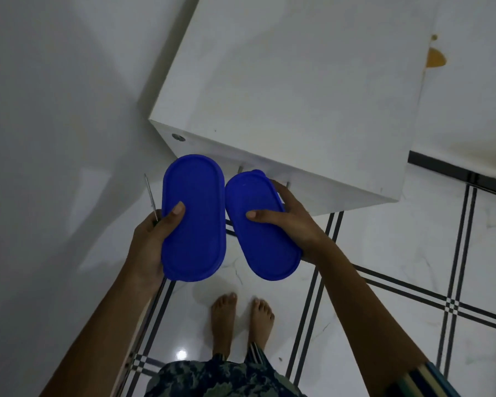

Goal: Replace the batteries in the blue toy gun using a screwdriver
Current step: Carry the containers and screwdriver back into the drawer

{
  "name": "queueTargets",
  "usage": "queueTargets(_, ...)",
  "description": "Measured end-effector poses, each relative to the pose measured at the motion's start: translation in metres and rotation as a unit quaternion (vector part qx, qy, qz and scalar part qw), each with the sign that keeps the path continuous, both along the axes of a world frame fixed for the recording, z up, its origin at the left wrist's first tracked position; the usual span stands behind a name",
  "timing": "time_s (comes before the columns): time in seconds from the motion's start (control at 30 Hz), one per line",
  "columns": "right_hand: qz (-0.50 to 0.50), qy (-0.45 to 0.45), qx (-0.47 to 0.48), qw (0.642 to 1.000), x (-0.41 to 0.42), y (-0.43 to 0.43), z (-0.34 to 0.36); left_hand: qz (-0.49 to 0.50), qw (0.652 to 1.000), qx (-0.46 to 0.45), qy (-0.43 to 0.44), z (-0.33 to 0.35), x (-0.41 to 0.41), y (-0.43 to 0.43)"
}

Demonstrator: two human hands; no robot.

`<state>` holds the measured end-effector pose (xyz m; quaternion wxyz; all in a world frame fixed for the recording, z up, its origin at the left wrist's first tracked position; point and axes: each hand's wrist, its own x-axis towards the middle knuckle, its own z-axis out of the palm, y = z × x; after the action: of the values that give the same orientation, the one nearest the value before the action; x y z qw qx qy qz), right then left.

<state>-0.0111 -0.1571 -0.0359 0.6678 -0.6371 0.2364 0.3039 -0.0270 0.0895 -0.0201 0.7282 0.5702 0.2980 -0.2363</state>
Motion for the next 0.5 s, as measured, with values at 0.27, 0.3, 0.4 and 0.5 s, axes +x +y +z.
queueTargets(0.27, 0.049, 0.036, 0.014, 0.998, 0.001, -0.006, 0.003, -0.005, 0.999, -0.016, -0.032, 0.020, 0.009, -0.002)
queueTargets(0.3, 0.054, 0.039, 0.012, 0.998, -0.003, -0.006, 0.003, -0.008, 0.999, -0.016, -0.036, 0.023, 0.010, -0.003)
queueTargets(0.4, 0.075, 0.046, 0.005, 0.996, -0.014, -0.002, 0.006, -0.020, 0.999, 0.011, -0.037, 0.033, 0.011, -0.007)
queueTargets(0.5, 0.088, 0.068, -0.001, 0.994, -0.028, 0.004, 0.012, -0.011, 0.998, 0.044, -0.037, 0.041, 0.013, -0.009)
